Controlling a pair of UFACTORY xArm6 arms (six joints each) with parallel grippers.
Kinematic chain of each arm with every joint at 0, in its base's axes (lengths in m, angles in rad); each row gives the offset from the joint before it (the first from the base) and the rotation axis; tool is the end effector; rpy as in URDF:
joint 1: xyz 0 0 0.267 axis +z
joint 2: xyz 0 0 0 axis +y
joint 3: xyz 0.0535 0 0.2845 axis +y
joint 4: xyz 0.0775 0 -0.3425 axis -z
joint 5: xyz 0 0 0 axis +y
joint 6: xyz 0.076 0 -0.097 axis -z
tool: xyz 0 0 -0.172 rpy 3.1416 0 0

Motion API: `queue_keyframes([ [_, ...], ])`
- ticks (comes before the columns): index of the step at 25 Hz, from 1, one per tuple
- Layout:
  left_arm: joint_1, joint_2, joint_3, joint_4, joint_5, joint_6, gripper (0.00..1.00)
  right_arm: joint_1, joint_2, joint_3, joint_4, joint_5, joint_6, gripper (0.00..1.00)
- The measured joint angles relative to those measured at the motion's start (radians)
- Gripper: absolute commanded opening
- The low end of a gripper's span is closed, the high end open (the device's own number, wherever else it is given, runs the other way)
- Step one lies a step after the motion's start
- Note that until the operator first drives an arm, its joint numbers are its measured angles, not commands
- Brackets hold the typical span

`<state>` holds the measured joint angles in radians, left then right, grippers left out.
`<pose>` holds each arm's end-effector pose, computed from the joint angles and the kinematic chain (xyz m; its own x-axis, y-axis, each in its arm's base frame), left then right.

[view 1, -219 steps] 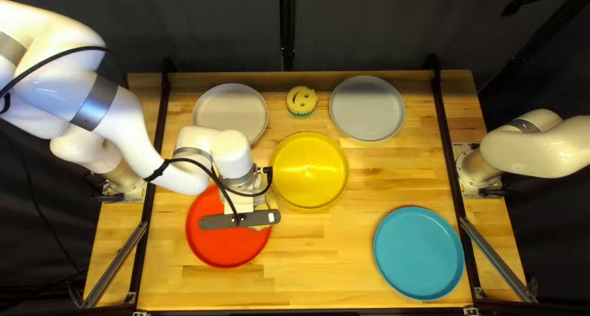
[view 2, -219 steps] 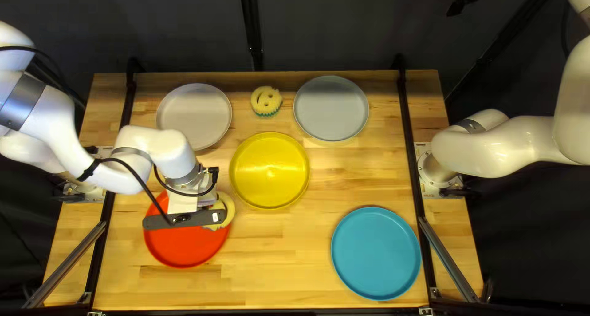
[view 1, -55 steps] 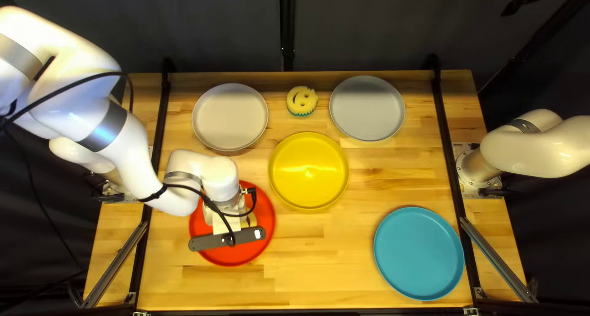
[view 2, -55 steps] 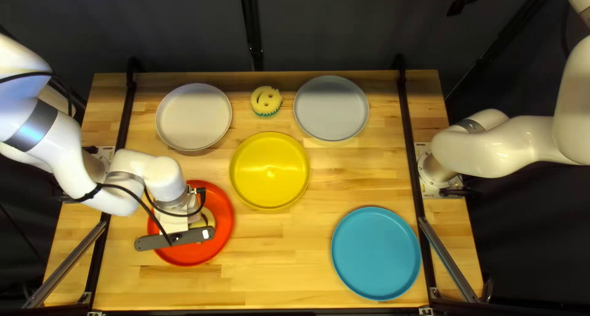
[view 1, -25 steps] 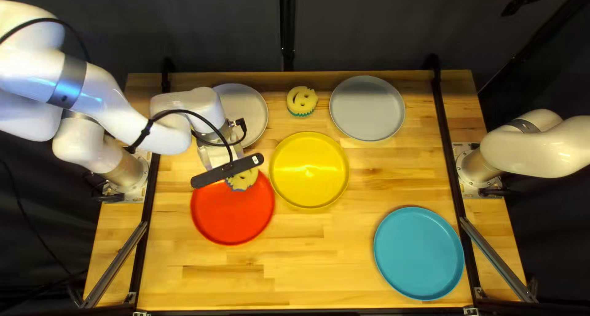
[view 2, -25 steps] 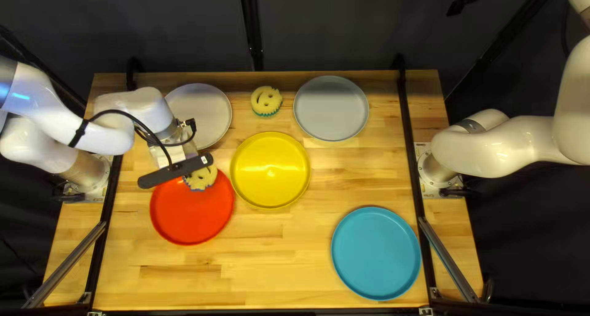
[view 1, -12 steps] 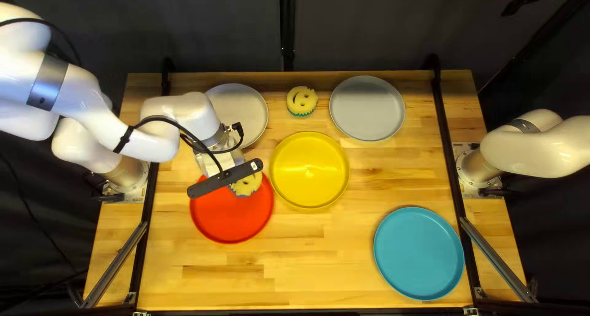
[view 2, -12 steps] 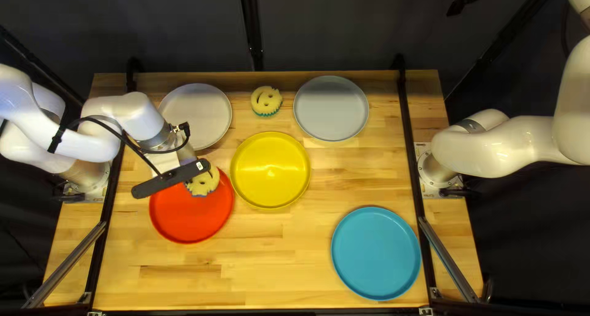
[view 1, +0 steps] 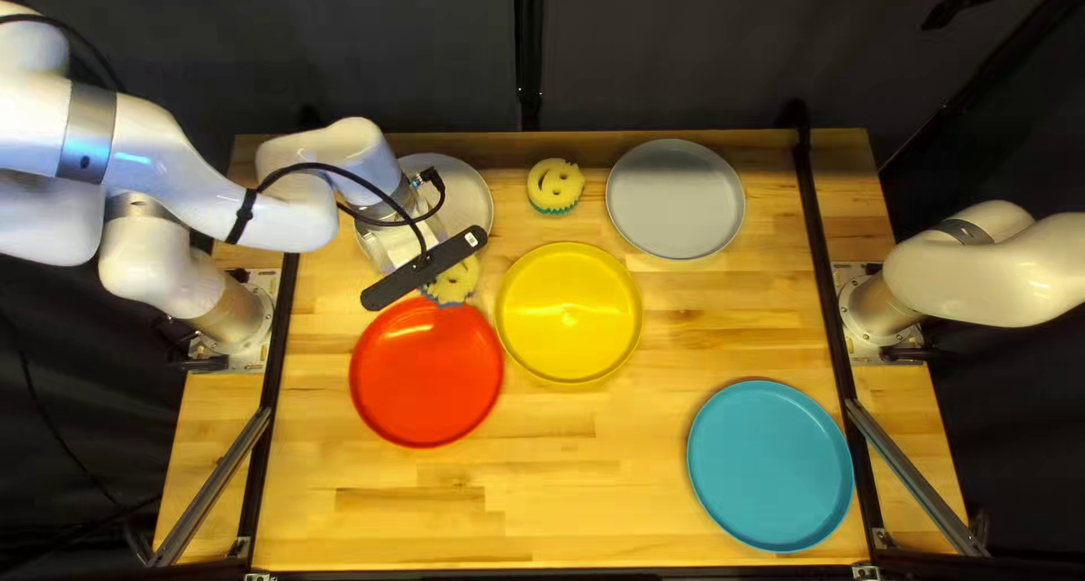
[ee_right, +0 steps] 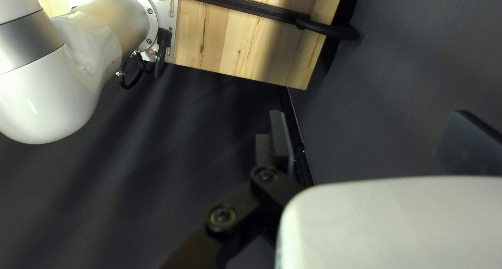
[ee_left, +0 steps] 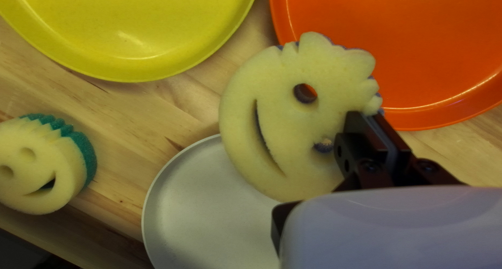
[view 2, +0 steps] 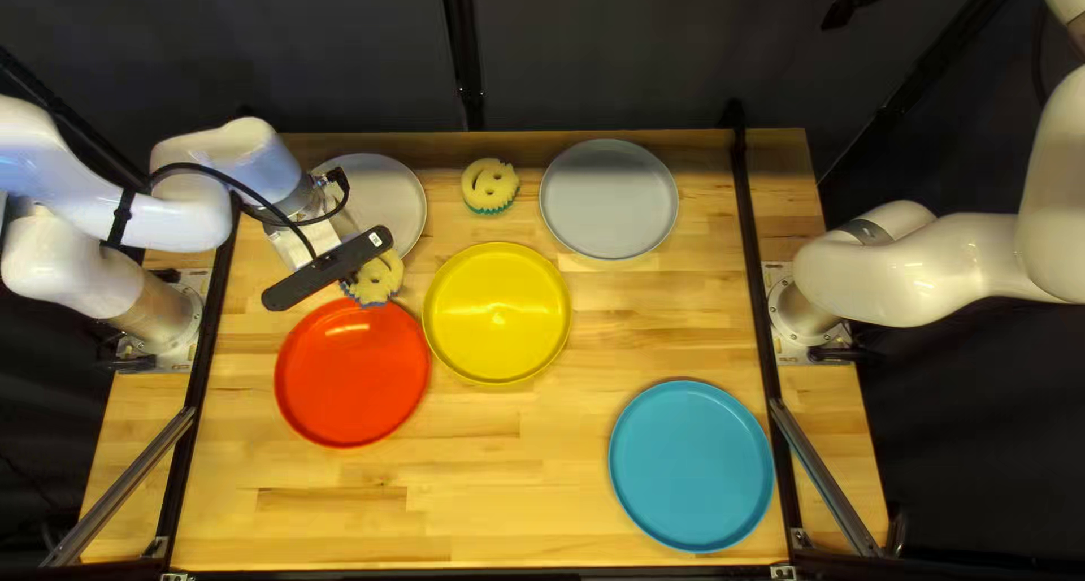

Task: Pick up sponge and scrub the plate

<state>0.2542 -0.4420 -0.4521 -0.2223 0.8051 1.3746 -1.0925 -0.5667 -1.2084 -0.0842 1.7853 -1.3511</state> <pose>0.3408 0.0564 0.1345 0.5501 -0.8148 0.1833 -0.8238 -0.5654 -0.0406 0.1104 -0.2639 0.4123 0.9679 0.2376 -0.0824 0.2391 -0.9710 0.0087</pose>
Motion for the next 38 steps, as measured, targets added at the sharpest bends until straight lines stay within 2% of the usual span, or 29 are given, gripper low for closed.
queue_keyframes([
  [15, 0.016, 0.03, -0.025, -0.015, 0.001, 0.028, 0.0, 0.0, 0.0, 0.0, 0.0, 0.0, 0.0, 1.0],
  [24, 0.092, 0.024, -0.01, -0.007, -0.026, 0.013, 0.0, 0.0, 0.0, 0.0, 0.0, 0.0, 0.0, 1.0],
  [33, 0.194, 0.138, 0.008, 0.014, -0.103, 0.022, 0.0, 0.0, 0.0, 0.0, 0.0, 0.0, 0.0, 1.0],
  [38, 0.203, 0.184, 0.014, 0.011, -0.13, 0.031, 0.0, 0.0, 0.0, 0.0, 0.0, 0.0, 0.0, 1.0],
])
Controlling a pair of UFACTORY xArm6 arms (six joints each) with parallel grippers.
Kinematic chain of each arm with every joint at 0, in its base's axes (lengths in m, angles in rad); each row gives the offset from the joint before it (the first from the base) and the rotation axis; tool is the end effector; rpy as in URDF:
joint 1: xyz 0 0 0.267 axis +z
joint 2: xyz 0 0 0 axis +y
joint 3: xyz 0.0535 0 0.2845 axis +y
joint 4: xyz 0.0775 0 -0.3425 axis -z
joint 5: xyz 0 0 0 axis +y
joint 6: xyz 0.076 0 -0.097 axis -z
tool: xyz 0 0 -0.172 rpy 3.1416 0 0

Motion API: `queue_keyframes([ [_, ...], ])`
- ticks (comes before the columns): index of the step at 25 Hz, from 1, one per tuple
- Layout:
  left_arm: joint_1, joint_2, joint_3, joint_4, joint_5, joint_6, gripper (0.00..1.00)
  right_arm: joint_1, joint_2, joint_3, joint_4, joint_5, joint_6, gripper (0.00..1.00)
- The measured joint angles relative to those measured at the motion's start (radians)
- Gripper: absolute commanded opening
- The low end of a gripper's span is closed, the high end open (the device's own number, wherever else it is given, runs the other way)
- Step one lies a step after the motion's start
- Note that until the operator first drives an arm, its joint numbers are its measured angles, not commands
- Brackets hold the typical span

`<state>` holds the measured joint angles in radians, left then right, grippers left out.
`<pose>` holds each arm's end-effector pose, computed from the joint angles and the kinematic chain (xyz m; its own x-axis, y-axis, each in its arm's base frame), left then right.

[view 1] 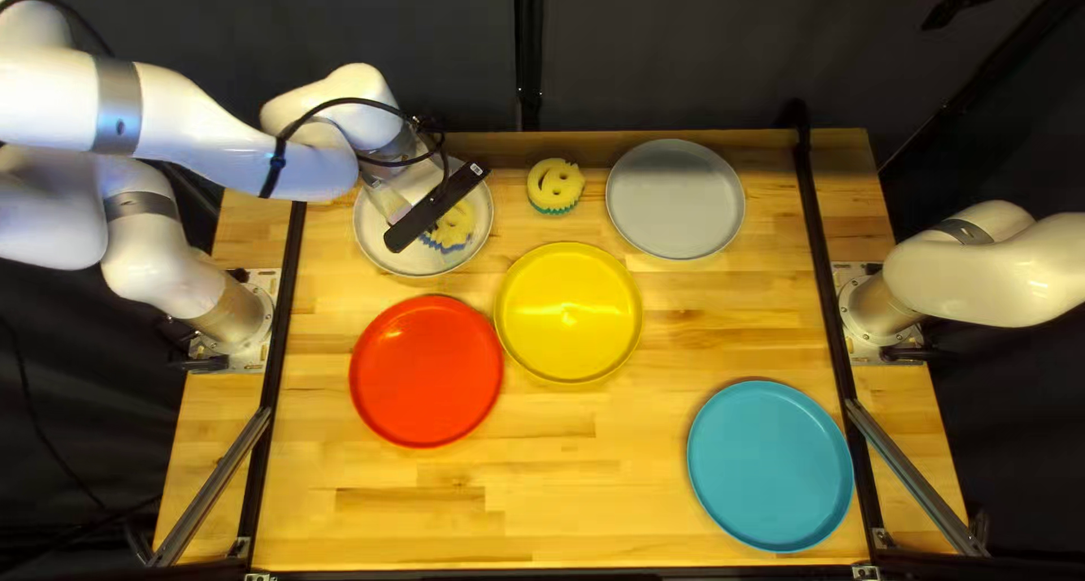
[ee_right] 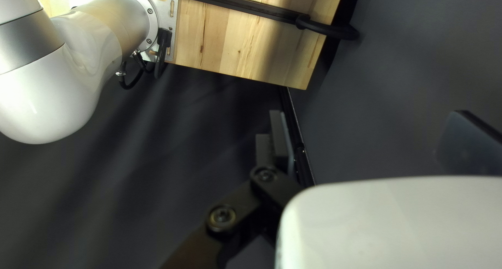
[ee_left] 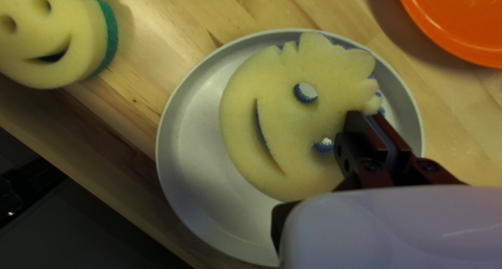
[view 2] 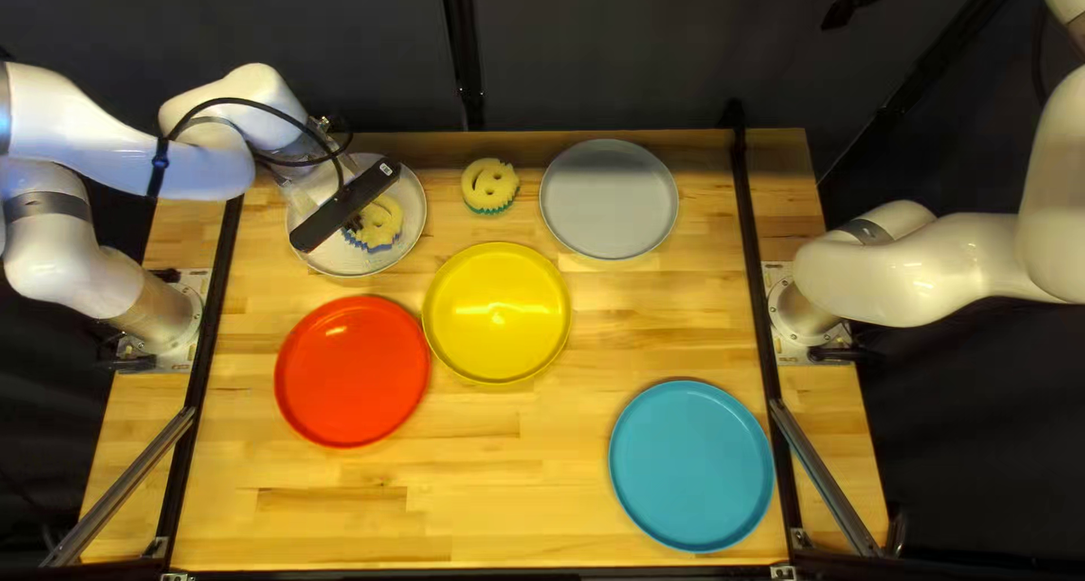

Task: Pick up sponge and scrub the plate

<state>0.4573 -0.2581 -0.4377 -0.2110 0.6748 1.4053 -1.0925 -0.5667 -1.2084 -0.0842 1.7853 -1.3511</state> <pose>0.3166 0.1304 0.0767 0.7020 -0.6994 0.1340 -0.7069 -0.7072 0.0123 0.1104 -0.2639 0.4123 0.9679 0.2376 -0.0824 0.2391 -0.9710 0.0087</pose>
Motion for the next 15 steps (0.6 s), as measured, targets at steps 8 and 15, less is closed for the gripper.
queue_keyframes([
  [8, -0.01, 0.065, 0.003, -0.02, -0.03, 0.022, 0.0, 0.0, 0.0, 0.0, 0.0, 0.0, 0.0, 1.0],
  [15, 0.042, 0.151, -0.069, -0.027, -0.015, 0.083, 0.0, 0.0, 0.0, 0.0, 0.0, 0.0, 0.0, 1.0],
])
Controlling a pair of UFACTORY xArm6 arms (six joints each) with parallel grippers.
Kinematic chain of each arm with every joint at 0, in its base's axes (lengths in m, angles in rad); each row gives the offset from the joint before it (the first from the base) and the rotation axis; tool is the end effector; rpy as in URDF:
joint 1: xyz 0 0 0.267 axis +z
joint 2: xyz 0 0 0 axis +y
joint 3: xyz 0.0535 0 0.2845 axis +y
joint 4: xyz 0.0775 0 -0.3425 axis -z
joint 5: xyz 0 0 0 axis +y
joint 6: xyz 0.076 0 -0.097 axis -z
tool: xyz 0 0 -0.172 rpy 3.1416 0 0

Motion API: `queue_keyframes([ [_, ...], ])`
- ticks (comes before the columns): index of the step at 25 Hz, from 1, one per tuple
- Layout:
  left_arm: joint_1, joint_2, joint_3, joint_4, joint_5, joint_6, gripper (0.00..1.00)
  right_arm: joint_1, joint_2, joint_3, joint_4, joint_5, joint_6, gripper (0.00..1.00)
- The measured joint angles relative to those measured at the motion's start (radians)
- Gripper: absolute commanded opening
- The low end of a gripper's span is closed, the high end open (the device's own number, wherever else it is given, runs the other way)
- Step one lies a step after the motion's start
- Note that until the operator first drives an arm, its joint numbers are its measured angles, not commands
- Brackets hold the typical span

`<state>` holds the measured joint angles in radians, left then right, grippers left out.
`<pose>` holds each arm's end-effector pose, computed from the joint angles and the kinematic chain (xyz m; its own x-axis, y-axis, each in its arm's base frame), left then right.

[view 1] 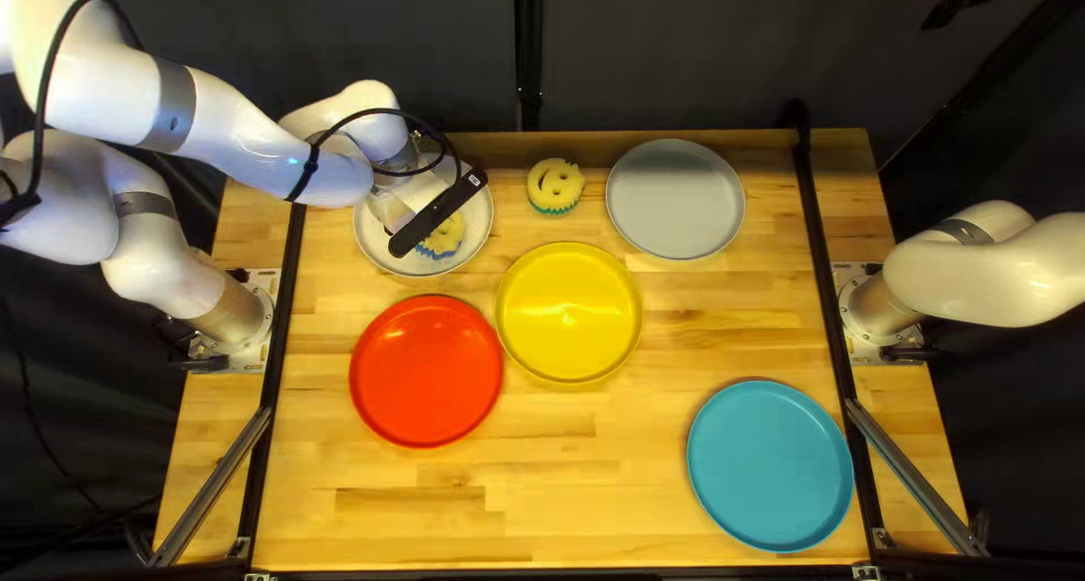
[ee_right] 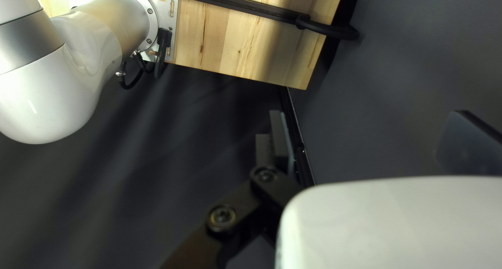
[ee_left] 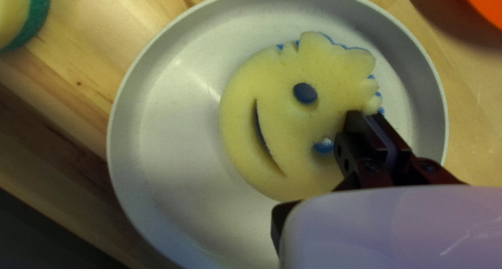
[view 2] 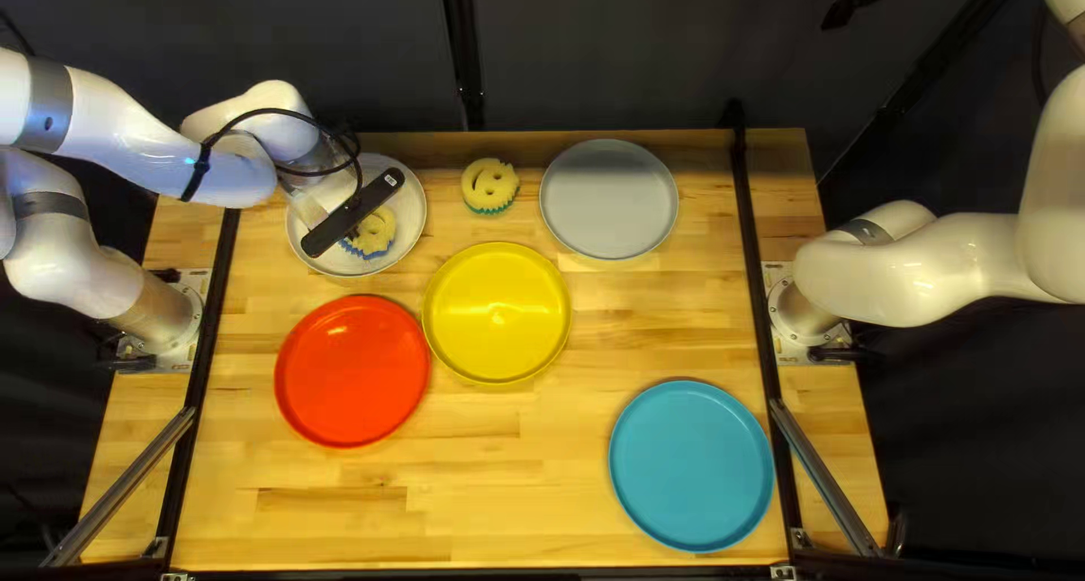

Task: Pick up sponge and scrub the plate

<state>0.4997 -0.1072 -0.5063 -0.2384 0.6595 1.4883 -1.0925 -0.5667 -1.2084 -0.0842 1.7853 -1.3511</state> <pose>0.3184 0.1456 0.0497 0.6965 -0.7056 0.1306 -0.7164 -0.6942 0.0698 0.1104 -0.2639 0.4123 0.9679 0.2376 -0.0824 0.2391 -0.9710 0.0087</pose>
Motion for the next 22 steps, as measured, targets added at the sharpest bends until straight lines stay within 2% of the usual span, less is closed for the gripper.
queue_keyframes([
  [12, 0.067, 0.121, -0.177, 0.014, 0.079, 0.067, 0.0, 0.0, 0.0, 0.0, 0.0, 0.0, 0.0, 1.0],
  [16, 0.059, 0.096, -0.165, 0.018, 0.095, 0.064, 0.0, 0.0, 0.0, 0.0, 0.0, 0.0, 0.0, 1.0],
  [22, 0.032, 0.046, -0.104, 0.017, 0.11, 0.065, 0.0, 0.0, 0.0, 0.0, 0.0, 0.0, 0.0, 1.0],
])
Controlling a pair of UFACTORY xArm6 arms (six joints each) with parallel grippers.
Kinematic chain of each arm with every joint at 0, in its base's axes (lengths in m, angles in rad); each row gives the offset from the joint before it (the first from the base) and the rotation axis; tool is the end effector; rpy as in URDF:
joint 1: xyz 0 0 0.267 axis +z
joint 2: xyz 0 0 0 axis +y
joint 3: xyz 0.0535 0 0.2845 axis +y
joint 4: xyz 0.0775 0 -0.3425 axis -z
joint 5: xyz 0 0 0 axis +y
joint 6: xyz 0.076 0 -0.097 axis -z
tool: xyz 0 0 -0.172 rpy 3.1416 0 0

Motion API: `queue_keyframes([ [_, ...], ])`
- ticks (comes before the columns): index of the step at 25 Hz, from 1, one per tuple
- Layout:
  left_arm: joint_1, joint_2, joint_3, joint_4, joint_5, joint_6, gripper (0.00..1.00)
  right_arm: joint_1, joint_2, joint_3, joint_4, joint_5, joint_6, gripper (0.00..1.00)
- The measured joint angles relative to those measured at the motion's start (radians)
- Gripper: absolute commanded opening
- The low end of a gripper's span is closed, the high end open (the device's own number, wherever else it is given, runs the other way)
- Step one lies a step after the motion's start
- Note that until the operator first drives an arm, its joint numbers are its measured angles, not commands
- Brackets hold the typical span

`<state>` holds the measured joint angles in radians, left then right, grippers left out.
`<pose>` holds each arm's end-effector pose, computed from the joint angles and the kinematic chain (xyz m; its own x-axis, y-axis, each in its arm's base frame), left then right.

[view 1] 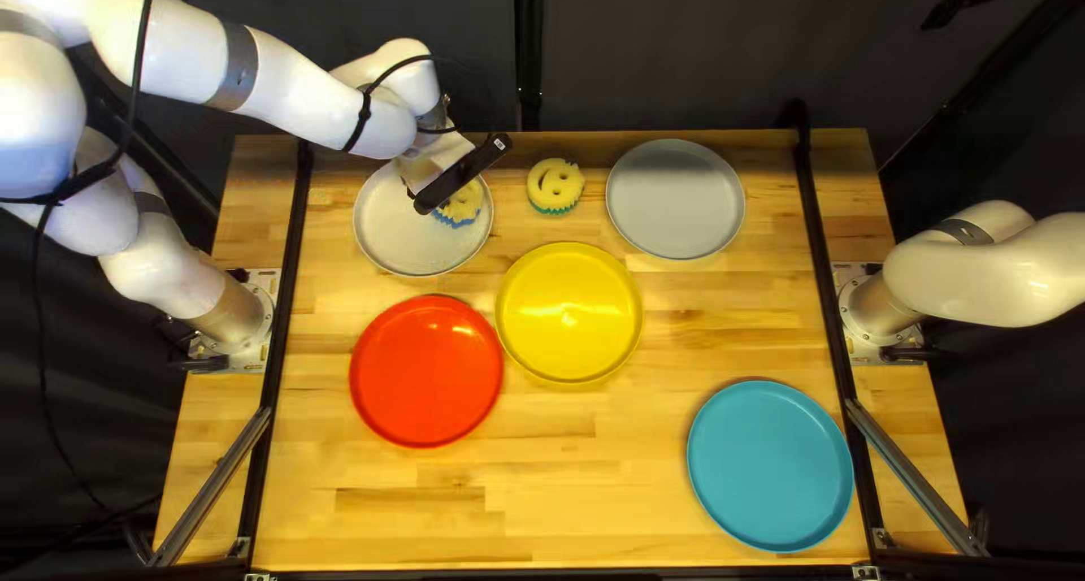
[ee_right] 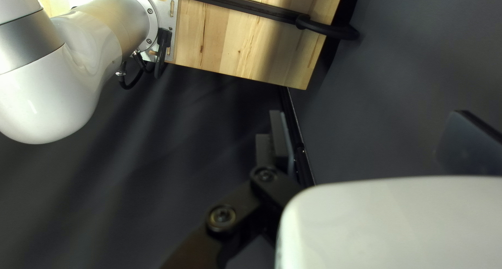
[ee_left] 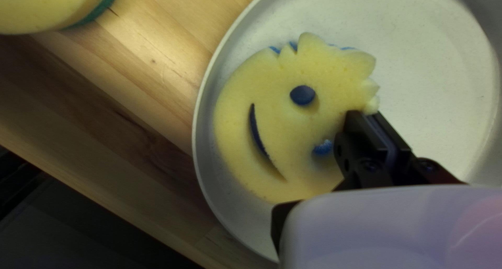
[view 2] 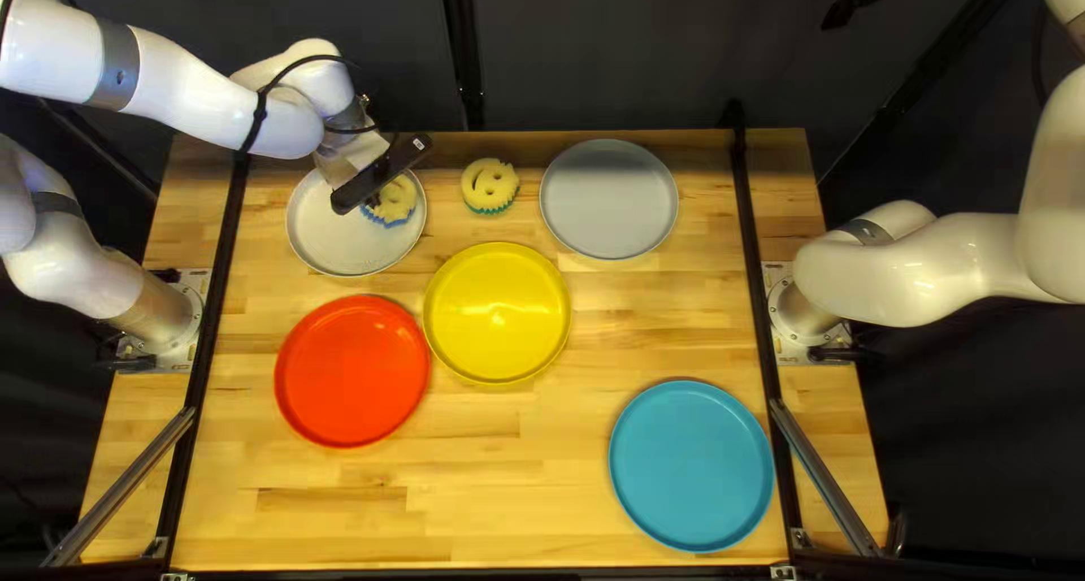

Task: Pick up sponge and scrub the plate

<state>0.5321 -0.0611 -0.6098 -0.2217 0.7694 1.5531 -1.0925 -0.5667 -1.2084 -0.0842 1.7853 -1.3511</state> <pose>0.3262 0.1582 0.0610 0.6568 -0.7419 0.1347 -0.7541 -0.6472 0.1117 0.1104 -0.2639 0.4123 0.9679 0.2376 -0.0824 0.2391 -0.9710 0.0087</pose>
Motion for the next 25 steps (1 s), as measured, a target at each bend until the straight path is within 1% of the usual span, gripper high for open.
queue_keyframes([
  [8, -0.021, -0.133, 0.14, -0.003, 0.02, -0.025, 0.0, 0.0, 0.0, 0.0, 0.0, 0.0, 0.0, 1.0],
  [11, -0.007, -0.15, 0.169, -0.013, 0.012, -0.03, 0.0, 0.0, 0.0, 0.0, 0.0, 0.0, 0.0, 1.0],
  [17, 0.042, -0.099, 0.145, -0.039, -0.015, -0.027, 0.0, 0.0, 0.0, 0.0, 0.0, 0.0, 0.0, 1.0],
  [25, 0.097, -0.045, 0.065, -0.031, 0.003, -0.024, 0.0, 0.0, 0.0, 0.0, 0.0, 0.0, 0.0, 1.0],
])
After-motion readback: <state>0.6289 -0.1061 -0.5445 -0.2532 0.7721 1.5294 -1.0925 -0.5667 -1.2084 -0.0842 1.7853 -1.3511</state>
